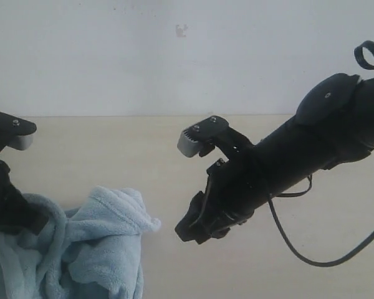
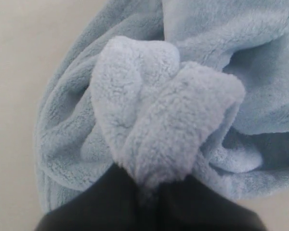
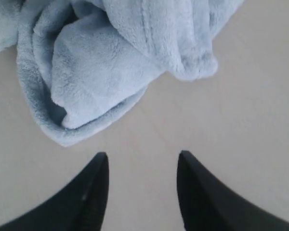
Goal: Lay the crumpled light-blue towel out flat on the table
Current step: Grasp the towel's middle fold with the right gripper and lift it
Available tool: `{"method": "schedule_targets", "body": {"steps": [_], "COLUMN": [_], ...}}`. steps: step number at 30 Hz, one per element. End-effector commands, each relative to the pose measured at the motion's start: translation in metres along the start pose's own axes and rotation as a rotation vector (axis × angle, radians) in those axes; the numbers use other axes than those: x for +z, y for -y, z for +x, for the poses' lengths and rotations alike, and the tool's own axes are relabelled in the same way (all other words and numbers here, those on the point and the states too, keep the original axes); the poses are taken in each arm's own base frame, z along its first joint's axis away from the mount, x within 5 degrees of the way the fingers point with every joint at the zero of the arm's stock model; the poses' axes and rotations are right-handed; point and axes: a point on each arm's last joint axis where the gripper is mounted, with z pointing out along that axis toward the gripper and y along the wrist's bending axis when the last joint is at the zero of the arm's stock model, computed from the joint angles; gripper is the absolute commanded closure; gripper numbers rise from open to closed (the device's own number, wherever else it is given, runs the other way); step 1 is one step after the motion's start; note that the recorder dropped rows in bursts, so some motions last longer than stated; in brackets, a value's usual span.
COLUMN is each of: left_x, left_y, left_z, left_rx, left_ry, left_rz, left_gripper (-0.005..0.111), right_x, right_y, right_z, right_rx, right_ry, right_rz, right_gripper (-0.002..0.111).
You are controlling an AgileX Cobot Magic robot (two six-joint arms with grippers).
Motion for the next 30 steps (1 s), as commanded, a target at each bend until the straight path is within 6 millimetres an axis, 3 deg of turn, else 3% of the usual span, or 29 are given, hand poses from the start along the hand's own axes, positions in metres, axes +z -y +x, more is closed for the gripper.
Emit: {"method": "schedule_targets", "body": {"steps": [1, 8, 17, 24, 26, 30], "left_x": [0.001, 0.001, 0.001, 0.001, 0.001, 0.001], "left_y": [0.002, 0.002, 0.002, 0.002, 0.002, 0.001], "left_z": [-0.002, 0.0, 0.002, 0.002, 0.002, 0.002], "left_rx": [-0.025, -0.024, -0.024, -0.017, -0.017, -0.013], "left_ry": [0.038, 0.017, -0.006, -0.003, -0.003, -0.001], "left_rz": [0.025, 0.025, 0.025, 0.025, 0.025, 0.02], "left_gripper": [0.103, 0.103, 0.103, 0.103, 0.103, 0.103], "right_x": [0.012, 0.052, 0.104, 0.123, 0.122, 0.11], "right_y": [-0.013, -0.041, -0.017, -0.007, -0.008, -0.015], "right_z": [-0.01, -0.04, -0.047, -0.044, -0.045, -0.052], "right_rx": [-0.153, -0.311, -0.188, -0.151, -0.149, -0.169], "right_ry": [0.043, 0.131, 0.112, 0.103, 0.1, 0.119], "right_rz": [0.051, 0.24, 0.279, 0.306, 0.294, 0.273], "right_gripper": [0.064, 0.064, 0.064, 0.065, 0.072, 0.109]}}
